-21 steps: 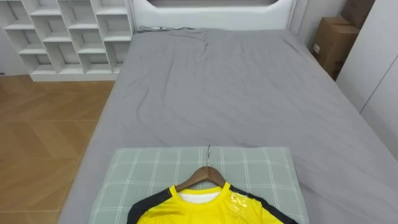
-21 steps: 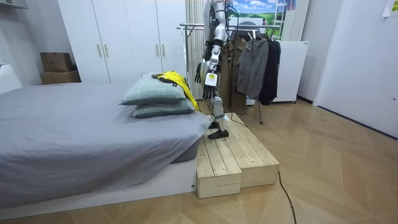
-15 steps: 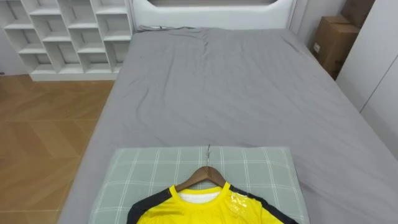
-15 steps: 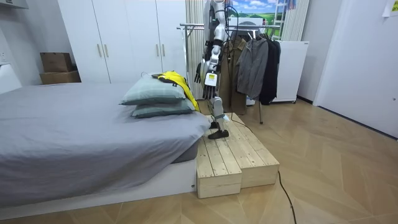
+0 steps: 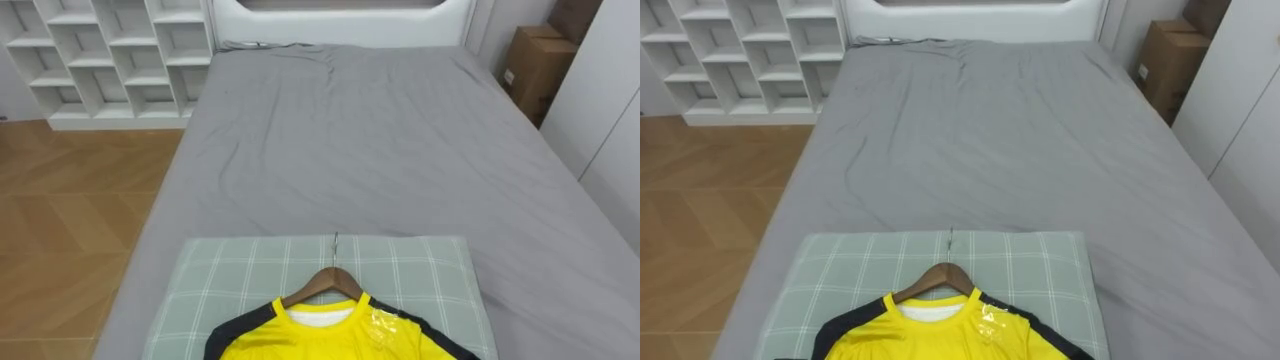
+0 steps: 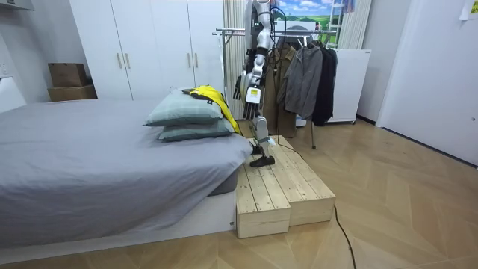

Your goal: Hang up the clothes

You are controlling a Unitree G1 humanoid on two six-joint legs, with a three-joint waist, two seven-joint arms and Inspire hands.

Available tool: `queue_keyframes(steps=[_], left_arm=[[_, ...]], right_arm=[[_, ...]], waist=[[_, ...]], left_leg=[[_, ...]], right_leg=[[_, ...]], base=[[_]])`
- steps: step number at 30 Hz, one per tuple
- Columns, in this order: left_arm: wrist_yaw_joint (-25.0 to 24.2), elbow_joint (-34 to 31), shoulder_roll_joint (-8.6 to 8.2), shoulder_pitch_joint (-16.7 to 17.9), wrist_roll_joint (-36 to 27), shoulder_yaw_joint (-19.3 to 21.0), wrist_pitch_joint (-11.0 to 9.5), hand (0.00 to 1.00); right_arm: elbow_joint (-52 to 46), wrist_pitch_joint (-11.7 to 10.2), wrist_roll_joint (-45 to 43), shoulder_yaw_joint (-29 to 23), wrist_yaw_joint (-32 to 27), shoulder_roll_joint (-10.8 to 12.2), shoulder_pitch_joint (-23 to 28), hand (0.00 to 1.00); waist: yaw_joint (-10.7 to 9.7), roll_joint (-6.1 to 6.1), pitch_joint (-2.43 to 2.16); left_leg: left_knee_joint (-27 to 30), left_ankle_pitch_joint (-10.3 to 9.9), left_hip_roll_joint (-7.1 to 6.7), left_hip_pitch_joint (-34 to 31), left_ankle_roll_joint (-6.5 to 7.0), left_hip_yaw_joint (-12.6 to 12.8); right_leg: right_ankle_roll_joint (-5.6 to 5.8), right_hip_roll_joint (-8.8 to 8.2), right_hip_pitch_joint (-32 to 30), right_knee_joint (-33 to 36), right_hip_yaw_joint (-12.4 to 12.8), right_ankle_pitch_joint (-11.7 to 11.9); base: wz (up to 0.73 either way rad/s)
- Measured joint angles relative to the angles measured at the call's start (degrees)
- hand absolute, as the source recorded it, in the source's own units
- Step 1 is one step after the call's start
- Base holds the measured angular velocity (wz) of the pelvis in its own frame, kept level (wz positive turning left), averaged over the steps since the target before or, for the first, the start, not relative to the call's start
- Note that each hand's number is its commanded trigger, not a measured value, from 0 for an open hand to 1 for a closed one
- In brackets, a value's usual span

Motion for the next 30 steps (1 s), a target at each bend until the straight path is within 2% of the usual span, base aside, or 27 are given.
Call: queue_keyframes(steps=[10, 13, 18, 26, 30], left_arm=[[-0.04, -0.03, 0.00, -0.02, 0.04, 0.00, 0.00, 0.00], [-0.02, -0.04, 0.00, -0.02, -0.01, -0.02, -0.06, 0.00], [-0.03, -0.03, 0.12, -0.05, -0.12, -0.34, -0.46, 0.00], [0.08, 0.08, 0.32, -0.02, -0.23, -1.74, -2.24, 0.00], [0.13, 0.08, 0.27, -0.05, -0.15, -1.76, -2.98, 0.00]], right_arm=[[-0.05, -0.04, -1.86, -0.05, -0.19, 0.00, -0.17, 0.00], [-0.02, -0.22, -4.90, -0.09, -0.75, -0.11, -0.69, 0.00], [-0.07, -0.34, -6.80, 0.47, -1.36, -0.09, -0.99, 0.00], [-0.52, -2.89, -8.51, 1.96, -2.53, -0.09, -1.20, 0.00], [-0.53, -4.01, -5.99, 1.98, -2.09, -0.08, -0.99, 0.00]], waist=[[0.05, -0.16, -0.11], [0.22, -0.24, -0.18], [0.01, -0.40, -0.21], [0.09, -0.15, -0.04], [0.05, -0.01, -0.19]], left_leg=[[0.01, 0.00, 0.00, -0.07, 0.00, 0.03], [0.00, 0.00, 0.12, -0.11, 0.00, 1.13], [0.00, 0.00, 0.12, -0.12, 0.00, 1.51], [-0.04, 0.00, 0.12, -0.42, 0.00, 1.64], [-0.03, 0.00, 0.11, -1.02, 0.00, 1.57]], right_leg=[[-0.01, 0.00, -0.24, 0.08, 0.02, 0.01], [-0.01, 0.01, -0.74, 0.15, 0.51, 0.01], [-0.03, -0.04, -0.81, 0.31, 0.62, 0.07], [-0.01, -0.04, -1.23, 0.16, 0.85, 0.08], [0.00, -0.01, -1.81, 0.25, 1.03, 0.11]], base=[[0.00], [-0.12], [-0.03], [0.00], [0.00]])
